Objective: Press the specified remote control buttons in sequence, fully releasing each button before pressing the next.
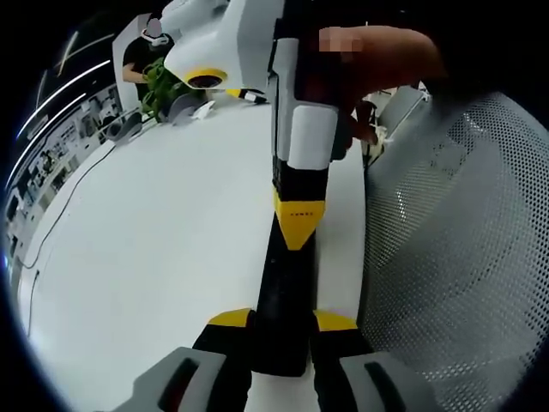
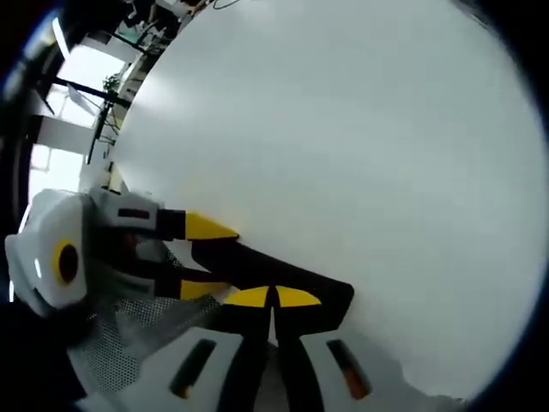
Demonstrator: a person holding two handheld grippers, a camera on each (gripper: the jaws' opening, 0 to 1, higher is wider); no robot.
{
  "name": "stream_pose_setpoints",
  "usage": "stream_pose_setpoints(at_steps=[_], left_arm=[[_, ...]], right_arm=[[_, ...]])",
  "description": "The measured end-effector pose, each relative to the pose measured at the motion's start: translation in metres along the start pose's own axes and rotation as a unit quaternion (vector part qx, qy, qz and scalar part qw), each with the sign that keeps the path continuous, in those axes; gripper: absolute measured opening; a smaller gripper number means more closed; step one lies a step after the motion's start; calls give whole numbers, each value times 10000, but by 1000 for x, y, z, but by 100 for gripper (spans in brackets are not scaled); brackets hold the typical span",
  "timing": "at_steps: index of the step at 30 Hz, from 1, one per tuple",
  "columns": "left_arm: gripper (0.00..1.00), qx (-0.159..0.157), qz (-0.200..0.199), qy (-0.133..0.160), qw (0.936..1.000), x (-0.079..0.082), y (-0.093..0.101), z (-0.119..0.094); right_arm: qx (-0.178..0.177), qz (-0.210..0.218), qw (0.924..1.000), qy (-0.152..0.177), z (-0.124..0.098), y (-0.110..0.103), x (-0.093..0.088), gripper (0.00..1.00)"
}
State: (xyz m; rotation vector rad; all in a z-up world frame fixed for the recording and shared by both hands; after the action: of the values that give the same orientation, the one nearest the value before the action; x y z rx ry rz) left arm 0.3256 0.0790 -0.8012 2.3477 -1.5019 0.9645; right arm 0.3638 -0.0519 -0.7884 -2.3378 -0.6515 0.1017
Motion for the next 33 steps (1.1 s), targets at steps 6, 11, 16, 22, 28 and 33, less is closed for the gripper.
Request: stream_pose_setpoints(at_steps=[6,11,16,22,28,33], left_arm=[[26,53,-66,40,10000,-1,1,0],[26,120,-133,46,9998,-1,2,0],[27,136,-117,-137,9997,-2,1,-3],[27,304,-222,-238,9990,-8,2,-7],[27,431,-358,-162,9983,-10,6,-9],[27,465,-562,-104,9973,-10,6,-8]], right_arm=[[111,201,9992,313,-1,3,-5,0],[-158,58,9991,401,0,-3,-7,0],[-799,-161,9951,562,4,-13,-10,0],[-1148,-2,9910,686,8,-19,-10,0],[-1304,-27,9867,968,8,-21,-16,0],[-1403,-653,9822,1062,10,-23,-21,0]])
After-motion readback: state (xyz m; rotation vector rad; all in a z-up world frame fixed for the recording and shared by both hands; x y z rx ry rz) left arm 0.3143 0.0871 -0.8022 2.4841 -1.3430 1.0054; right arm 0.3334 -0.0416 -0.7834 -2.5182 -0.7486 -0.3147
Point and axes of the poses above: the point that each gripper's makers call its tool centre point, and the gripper's own axes: z roughly forward along the fingers, y roughly to its right, x roughly out of its top, the point moved 9 cm from there along -z, roughly backward along the fingers, and after that the axes turned 14 degrees about x, right-handed, at the moved point
